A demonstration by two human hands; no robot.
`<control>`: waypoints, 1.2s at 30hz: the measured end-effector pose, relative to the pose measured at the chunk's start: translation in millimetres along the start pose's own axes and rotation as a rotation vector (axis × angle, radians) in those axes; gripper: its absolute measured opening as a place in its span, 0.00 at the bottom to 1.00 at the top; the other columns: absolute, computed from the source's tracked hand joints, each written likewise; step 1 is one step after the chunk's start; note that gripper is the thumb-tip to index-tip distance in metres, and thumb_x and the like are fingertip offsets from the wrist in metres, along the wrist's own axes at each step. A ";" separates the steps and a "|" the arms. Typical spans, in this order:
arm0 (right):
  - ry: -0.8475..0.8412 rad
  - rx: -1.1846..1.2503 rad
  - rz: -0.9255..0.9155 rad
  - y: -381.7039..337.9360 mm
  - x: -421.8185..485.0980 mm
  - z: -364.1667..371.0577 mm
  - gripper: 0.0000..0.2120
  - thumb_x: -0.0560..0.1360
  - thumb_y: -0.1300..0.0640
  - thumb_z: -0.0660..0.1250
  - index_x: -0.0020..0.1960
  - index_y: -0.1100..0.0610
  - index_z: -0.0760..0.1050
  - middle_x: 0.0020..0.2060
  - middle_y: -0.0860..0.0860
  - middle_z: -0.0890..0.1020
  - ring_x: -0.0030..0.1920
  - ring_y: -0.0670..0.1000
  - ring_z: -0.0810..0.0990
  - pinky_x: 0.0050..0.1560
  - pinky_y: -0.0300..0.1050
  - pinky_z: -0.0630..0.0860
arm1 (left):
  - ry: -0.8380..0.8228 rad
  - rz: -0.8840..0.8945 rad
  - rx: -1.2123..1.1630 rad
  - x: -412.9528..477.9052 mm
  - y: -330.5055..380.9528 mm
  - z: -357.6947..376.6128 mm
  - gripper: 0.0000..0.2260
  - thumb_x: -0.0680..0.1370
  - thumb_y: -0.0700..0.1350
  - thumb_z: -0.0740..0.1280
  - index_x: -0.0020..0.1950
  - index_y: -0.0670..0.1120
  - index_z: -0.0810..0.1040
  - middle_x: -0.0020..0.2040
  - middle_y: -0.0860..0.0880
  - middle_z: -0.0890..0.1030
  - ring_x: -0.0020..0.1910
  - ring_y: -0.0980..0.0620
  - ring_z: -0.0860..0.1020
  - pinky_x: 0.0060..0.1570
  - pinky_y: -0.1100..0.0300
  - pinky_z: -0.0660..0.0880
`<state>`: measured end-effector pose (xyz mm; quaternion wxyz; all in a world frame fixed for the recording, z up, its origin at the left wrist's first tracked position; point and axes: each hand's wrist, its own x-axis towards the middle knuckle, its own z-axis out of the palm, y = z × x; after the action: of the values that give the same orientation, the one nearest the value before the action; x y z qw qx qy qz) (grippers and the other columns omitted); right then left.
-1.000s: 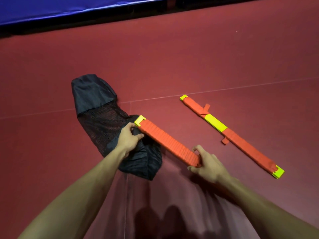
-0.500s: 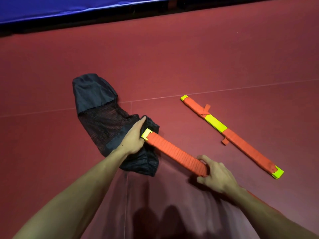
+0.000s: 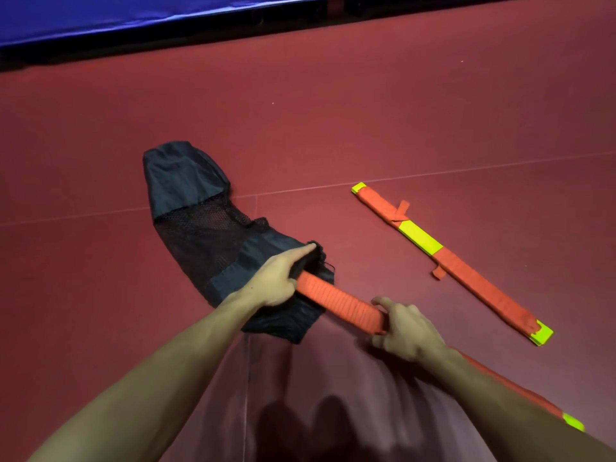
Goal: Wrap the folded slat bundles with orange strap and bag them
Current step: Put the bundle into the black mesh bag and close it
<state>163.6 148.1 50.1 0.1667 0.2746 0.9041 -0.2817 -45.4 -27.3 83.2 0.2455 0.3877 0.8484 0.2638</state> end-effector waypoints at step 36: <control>0.176 0.217 0.027 -28.0 24.2 -5.4 0.25 0.64 0.41 0.78 0.46 0.50 0.66 0.51 0.47 0.69 0.52 0.54 0.76 0.54 0.52 0.75 | 0.286 -0.263 -0.038 10.9 19.2 22.6 0.18 0.79 0.44 0.68 0.69 0.48 0.75 0.72 0.43 0.69 0.71 0.43 0.68 0.72 0.54 0.63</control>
<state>127.0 141.8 55.0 0.0597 0.3266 0.8758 -0.3505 -27.6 -2.2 76.4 0.1623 0.2271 0.9129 0.2979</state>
